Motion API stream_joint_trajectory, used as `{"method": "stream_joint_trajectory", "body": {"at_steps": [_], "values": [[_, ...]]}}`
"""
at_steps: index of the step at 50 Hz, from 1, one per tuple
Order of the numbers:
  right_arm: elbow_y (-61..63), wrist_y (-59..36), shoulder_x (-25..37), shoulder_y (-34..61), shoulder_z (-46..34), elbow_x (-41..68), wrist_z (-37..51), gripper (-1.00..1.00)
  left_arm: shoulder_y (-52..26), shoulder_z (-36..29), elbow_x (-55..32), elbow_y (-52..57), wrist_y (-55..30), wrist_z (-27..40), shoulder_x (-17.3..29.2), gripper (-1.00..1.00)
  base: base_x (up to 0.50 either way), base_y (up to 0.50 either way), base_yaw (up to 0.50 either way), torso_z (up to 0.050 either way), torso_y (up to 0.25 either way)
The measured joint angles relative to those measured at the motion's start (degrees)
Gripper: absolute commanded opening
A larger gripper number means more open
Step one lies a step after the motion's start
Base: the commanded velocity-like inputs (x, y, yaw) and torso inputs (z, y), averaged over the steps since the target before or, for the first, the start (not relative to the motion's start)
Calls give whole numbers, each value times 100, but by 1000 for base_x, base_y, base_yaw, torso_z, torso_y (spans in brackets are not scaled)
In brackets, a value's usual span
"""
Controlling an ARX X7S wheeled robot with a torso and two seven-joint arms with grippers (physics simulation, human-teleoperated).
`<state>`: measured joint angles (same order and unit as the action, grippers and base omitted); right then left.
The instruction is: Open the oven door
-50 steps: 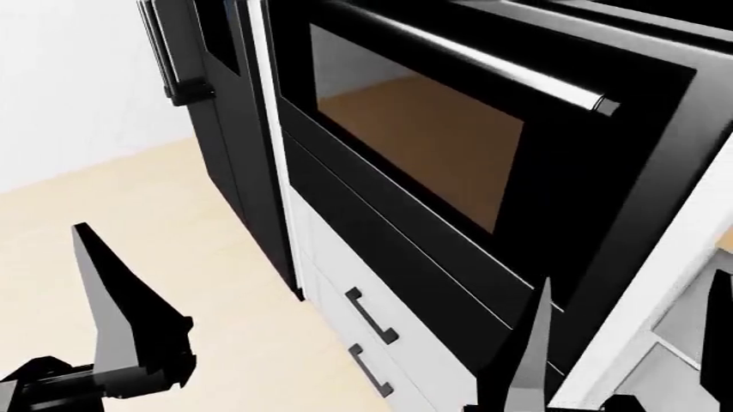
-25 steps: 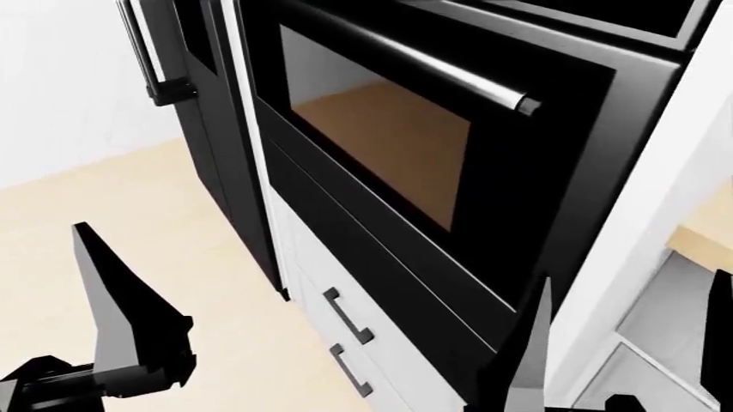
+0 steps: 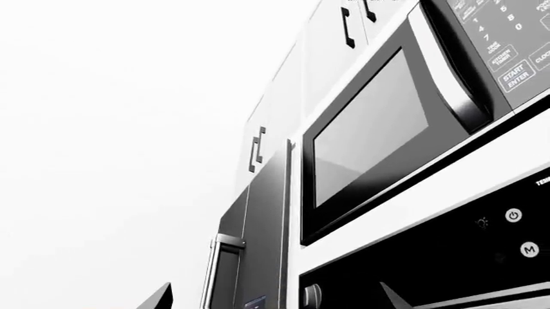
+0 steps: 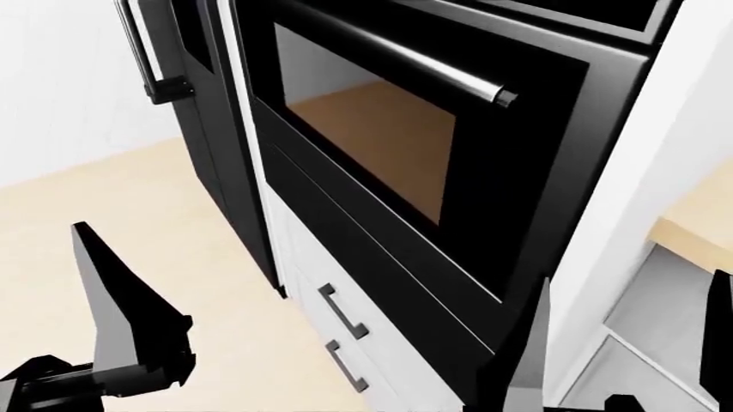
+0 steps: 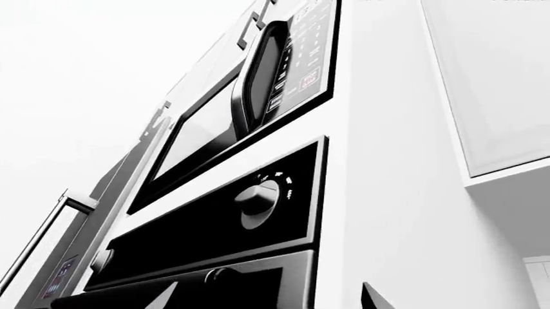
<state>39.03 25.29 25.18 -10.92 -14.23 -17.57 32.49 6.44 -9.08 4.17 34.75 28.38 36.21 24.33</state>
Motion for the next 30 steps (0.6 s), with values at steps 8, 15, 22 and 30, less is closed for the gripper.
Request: {"method": "stream_joint_trajectory", "body": {"at_steps": [8,15,22,30], "values": [[0,-11,5,8,-3,7,4,100,0,-2,-1,2,-2,10,10,100,52,-102,0,0,0],[0,-18,7,14,-9,10,8,100,-8,-9,-2,4,-11,15,15,100,62,-106,0,0,0],[2,-13,11,12,-13,6,18,100,-9,-15,-2,6,-16,20,22,100,22,-34,0,0,0],[1,3,16,12,-14,1,34,100,-14,-22,-4,9,-25,26,30,100,0,0,0,0,0]]}}
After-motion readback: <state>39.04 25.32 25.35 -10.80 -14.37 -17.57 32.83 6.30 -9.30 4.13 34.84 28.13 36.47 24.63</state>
